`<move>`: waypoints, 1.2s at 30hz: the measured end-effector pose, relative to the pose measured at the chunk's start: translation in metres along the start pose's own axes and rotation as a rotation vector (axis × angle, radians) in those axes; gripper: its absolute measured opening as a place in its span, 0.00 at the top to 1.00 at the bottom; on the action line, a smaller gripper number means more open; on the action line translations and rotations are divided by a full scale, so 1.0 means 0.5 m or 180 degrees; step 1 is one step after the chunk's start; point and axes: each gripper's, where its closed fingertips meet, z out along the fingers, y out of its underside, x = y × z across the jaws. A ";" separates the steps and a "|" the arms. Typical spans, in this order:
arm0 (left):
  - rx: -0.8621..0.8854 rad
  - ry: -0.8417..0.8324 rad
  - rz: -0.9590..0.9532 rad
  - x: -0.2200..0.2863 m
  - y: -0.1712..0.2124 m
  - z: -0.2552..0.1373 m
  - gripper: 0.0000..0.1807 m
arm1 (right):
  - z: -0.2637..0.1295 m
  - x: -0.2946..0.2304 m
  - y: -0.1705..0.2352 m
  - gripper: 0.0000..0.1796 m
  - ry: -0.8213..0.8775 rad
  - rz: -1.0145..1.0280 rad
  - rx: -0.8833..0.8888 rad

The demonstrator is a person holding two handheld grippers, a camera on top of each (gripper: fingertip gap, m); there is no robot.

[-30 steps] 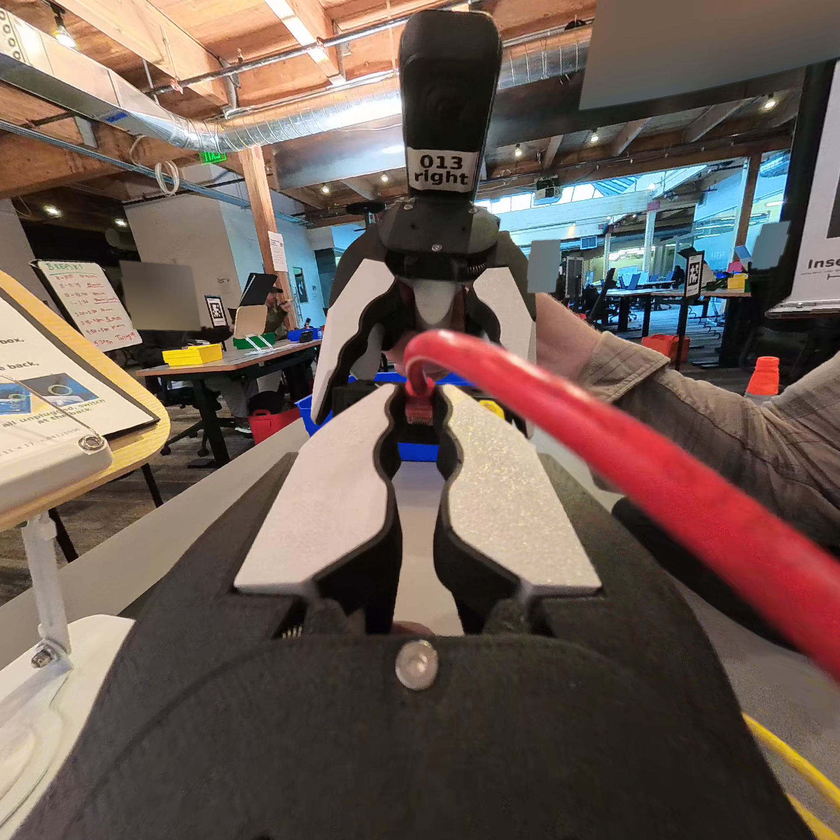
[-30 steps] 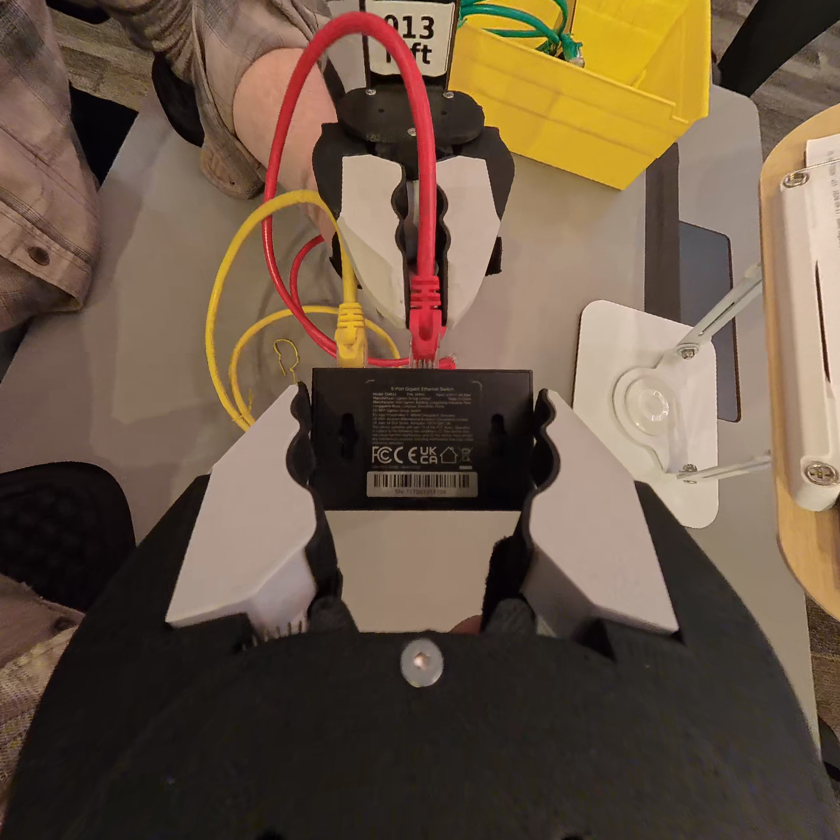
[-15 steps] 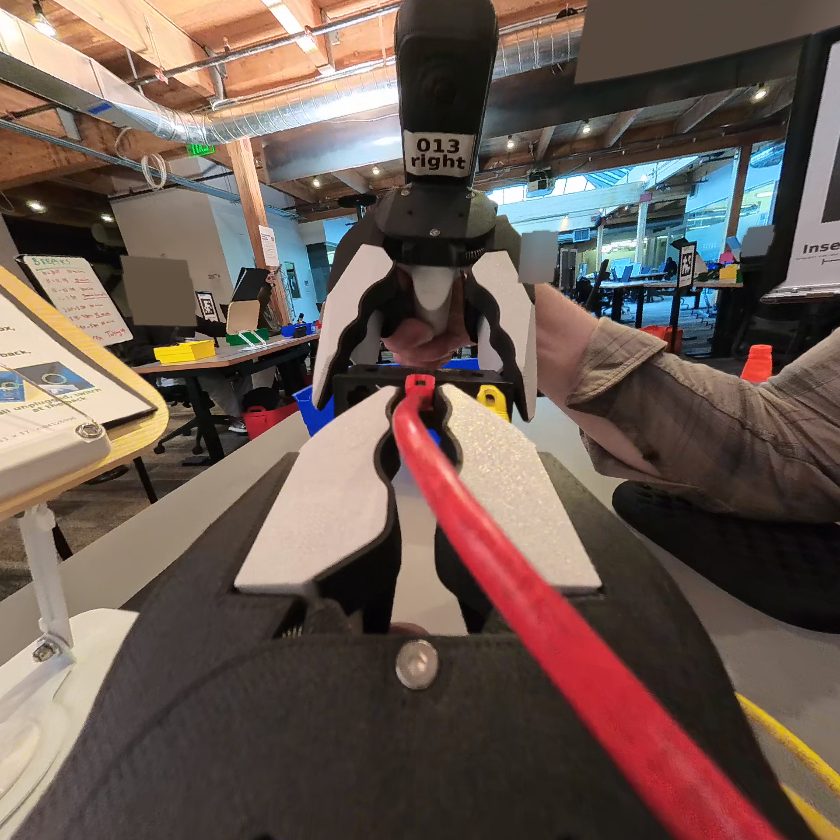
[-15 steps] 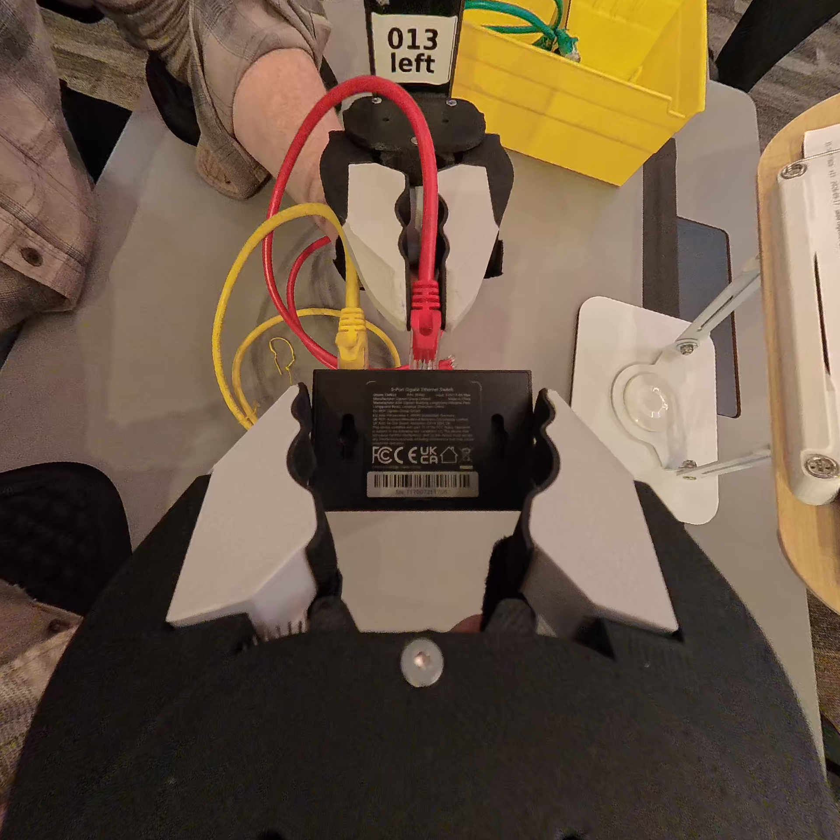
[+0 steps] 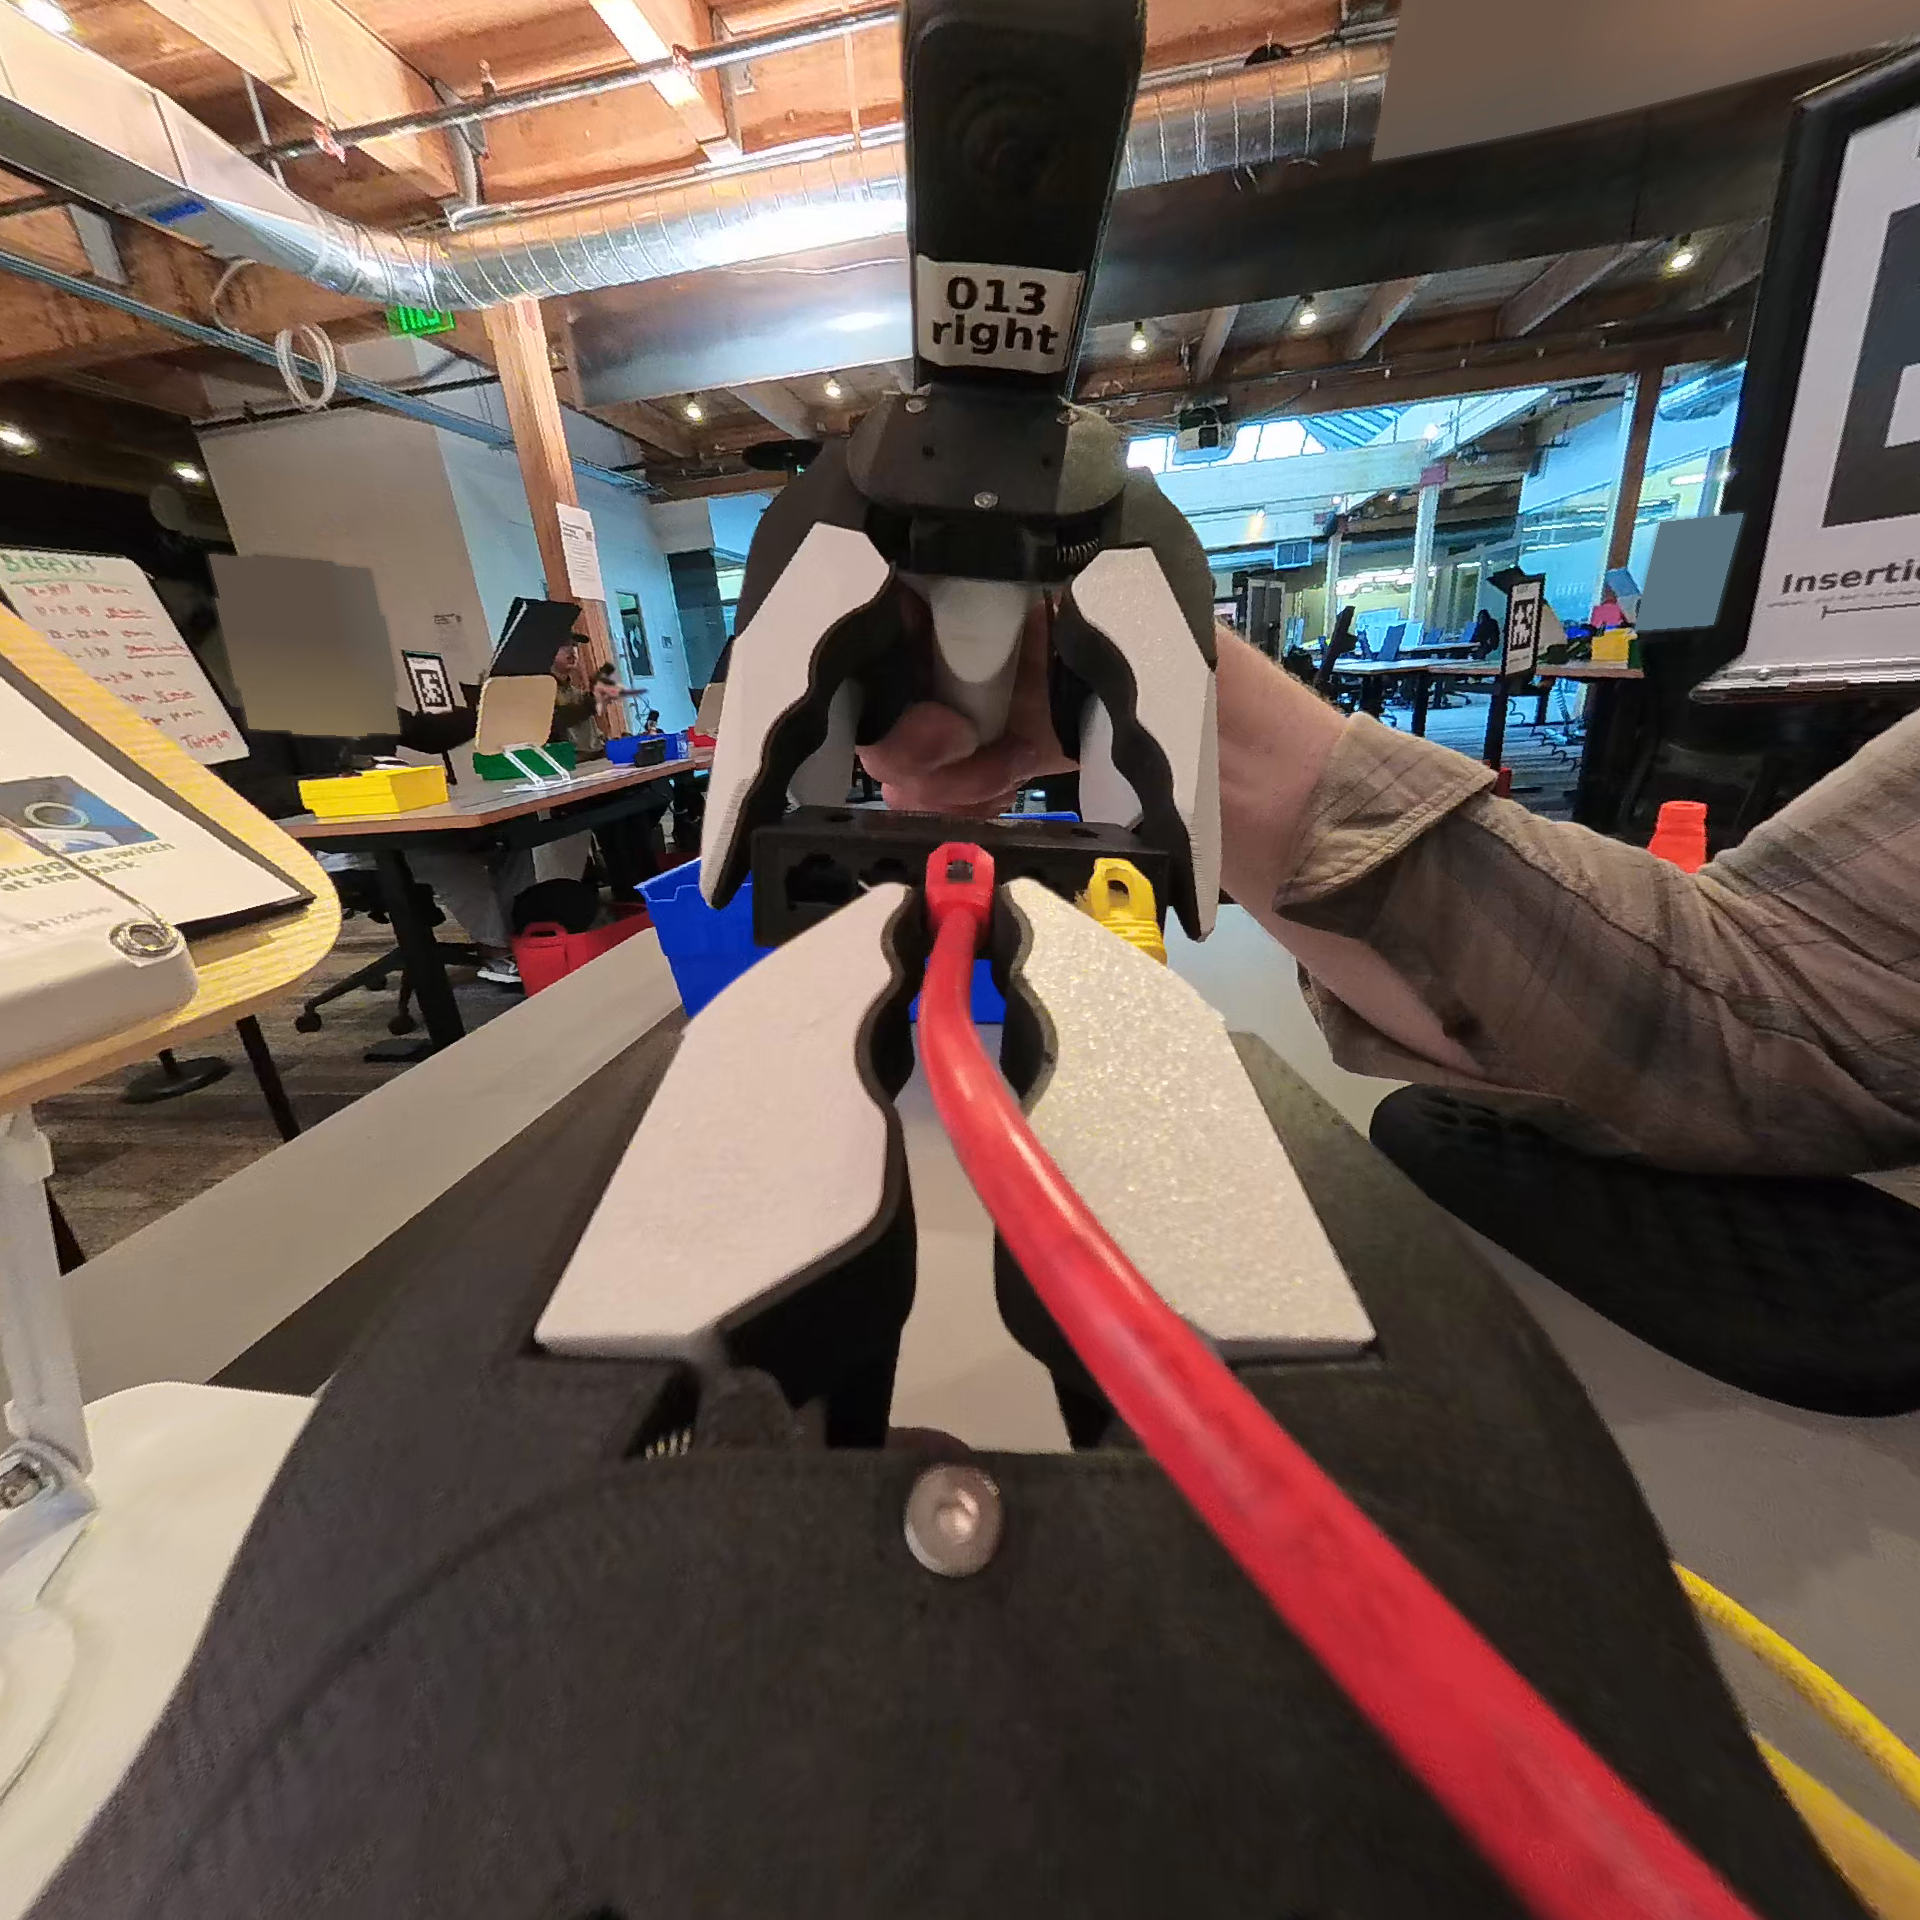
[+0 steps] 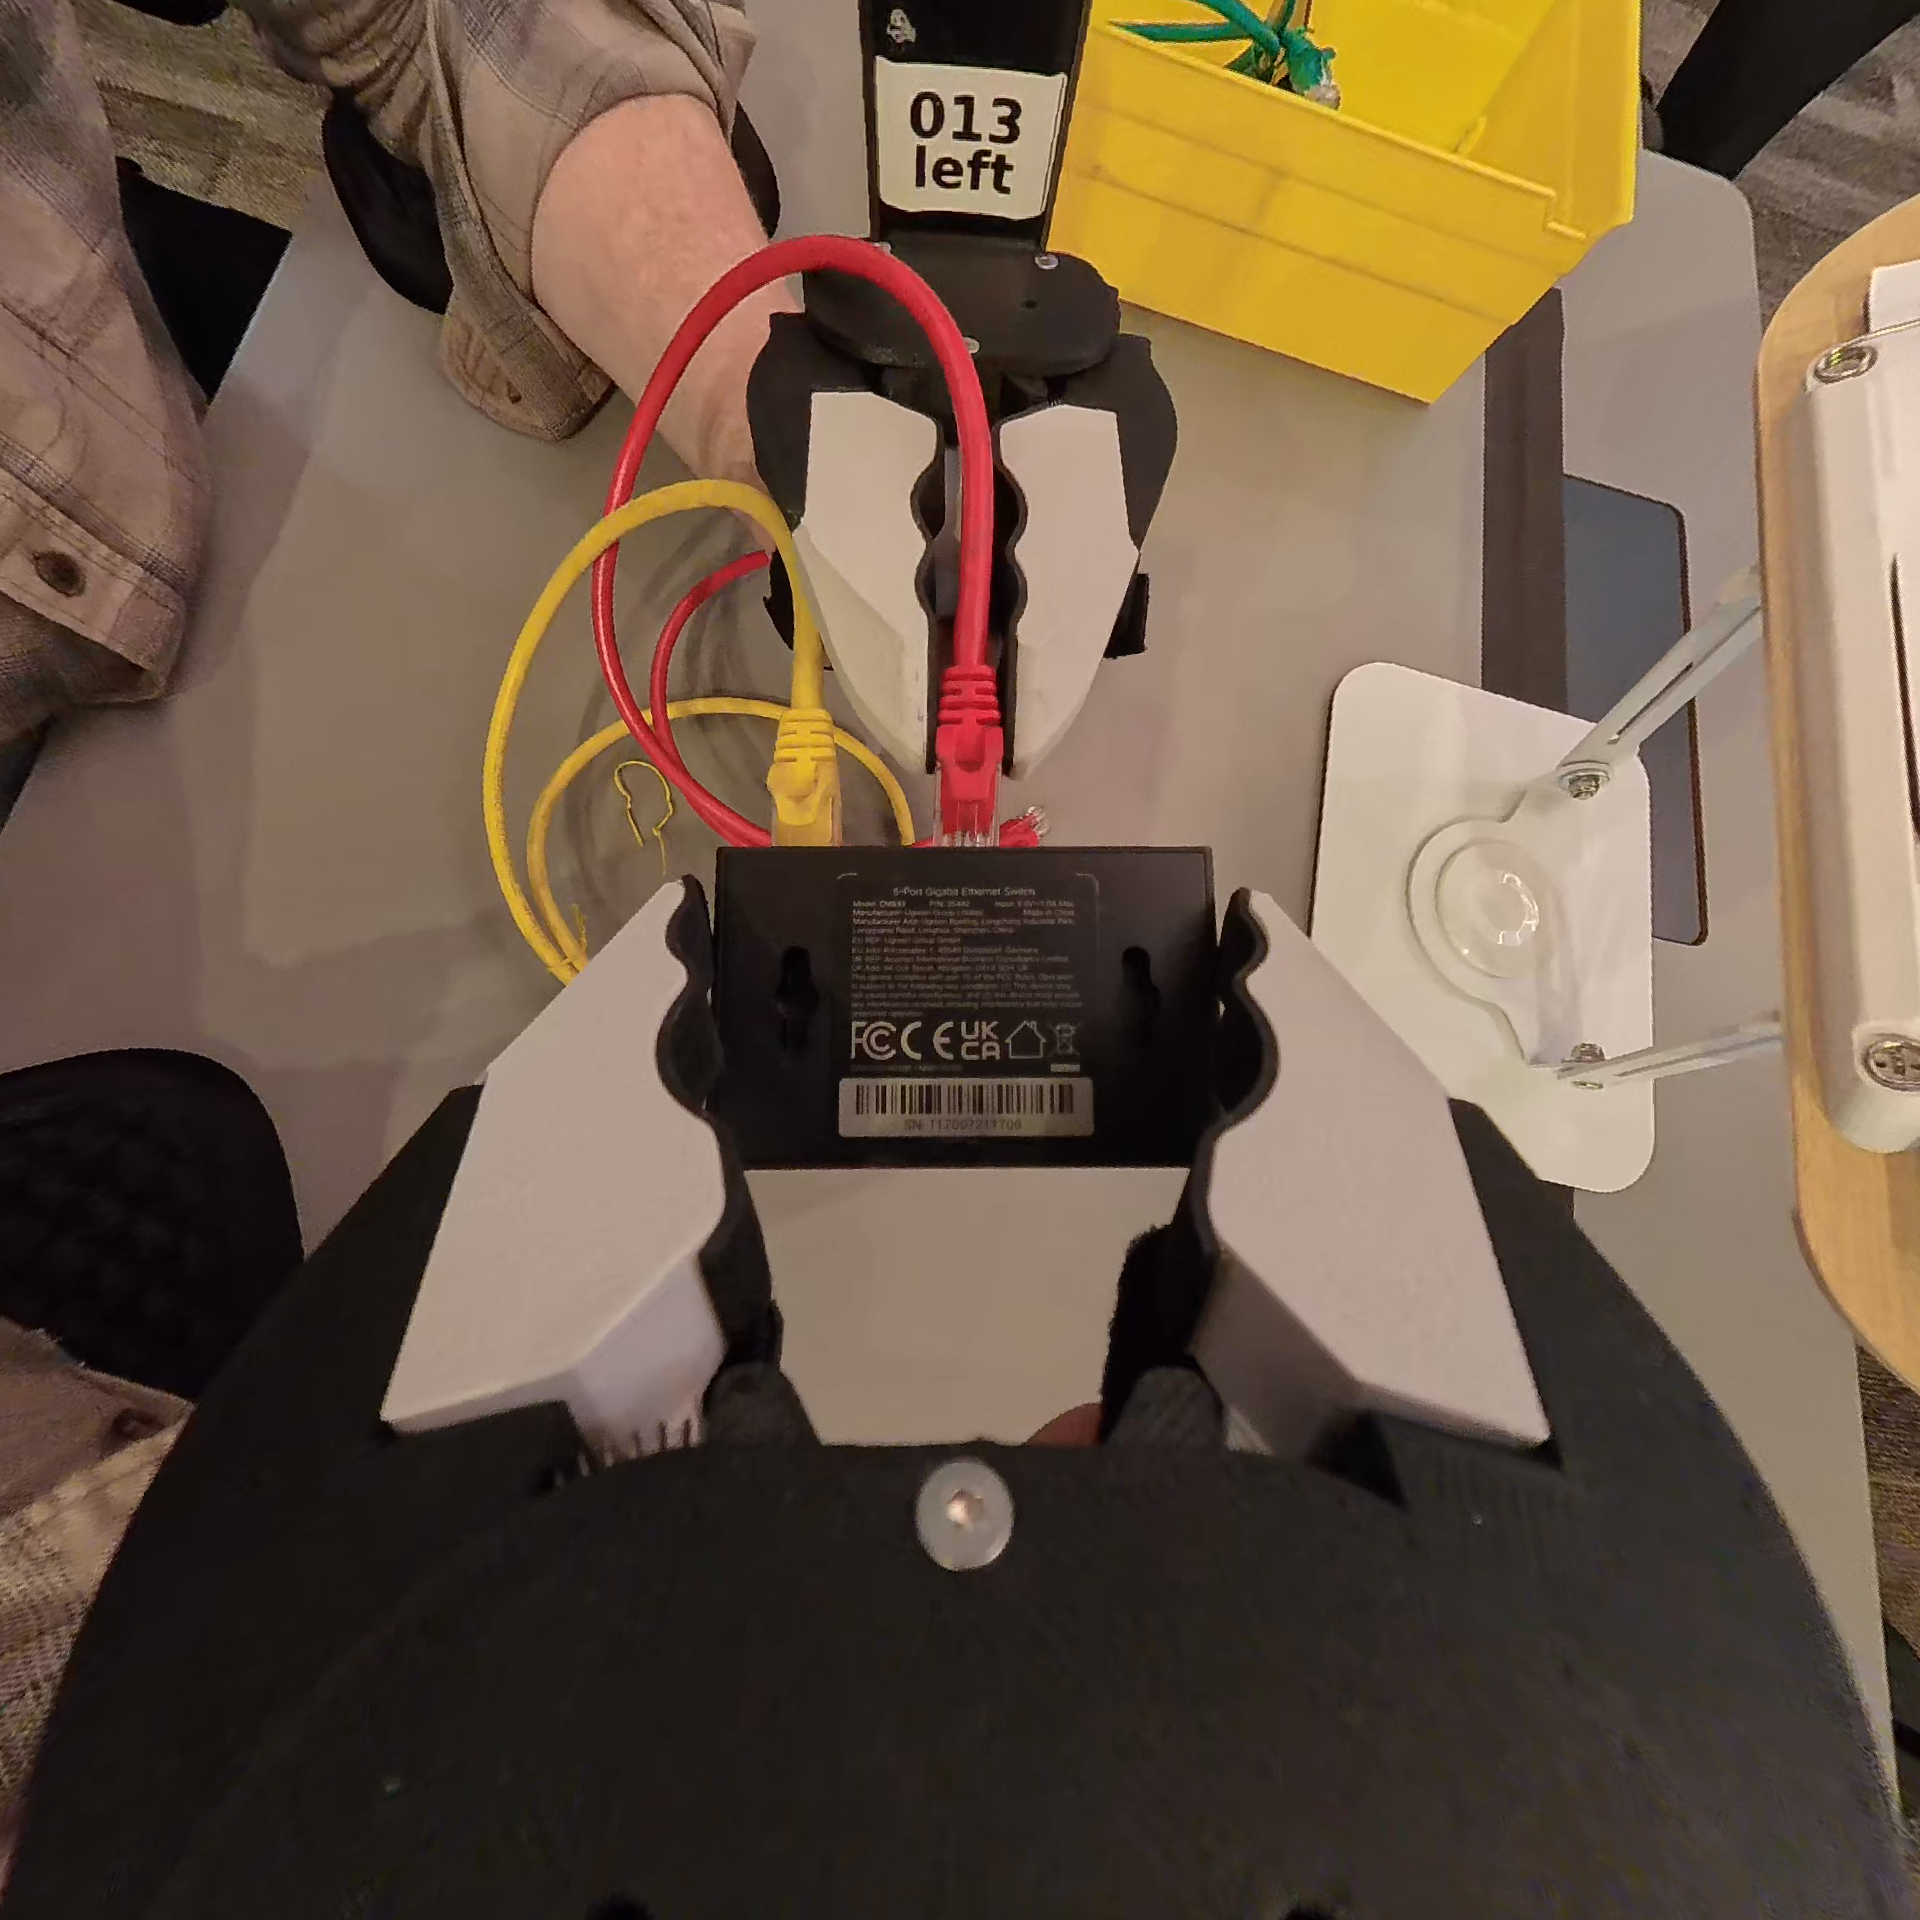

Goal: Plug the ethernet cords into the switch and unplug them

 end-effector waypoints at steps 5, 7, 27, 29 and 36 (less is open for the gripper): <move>-0.0003 0.0014 -0.0042 0.000 0.006 0.002 0.93 | 0.000 0.000 0.002 0.47 0.0002 0.0003 -0.0026; -0.0045 0.0018 -0.0088 0.000 0.010 0.004 0.93 | -0.001 0.001 0.004 0.47 0.0004 0.0013 -0.0026; 0.0208 -0.0247 -0.0372 -0.032 -0.029 0.003 0.93 | -0.008 0.027 -0.027 0.47 -0.0312 0.0375 0.0822; 0.0248 -0.0237 -0.0407 -0.035 -0.041 0.000 0.93 | -0.011 0.031 -0.039 0.48 -0.0309 0.0421 0.0956; 0.0293 -0.0212 -0.0393 -0.037 -0.053 -0.012 0.93 | -0.017 0.035 -0.065 0.50 -0.0249 0.0511 0.1001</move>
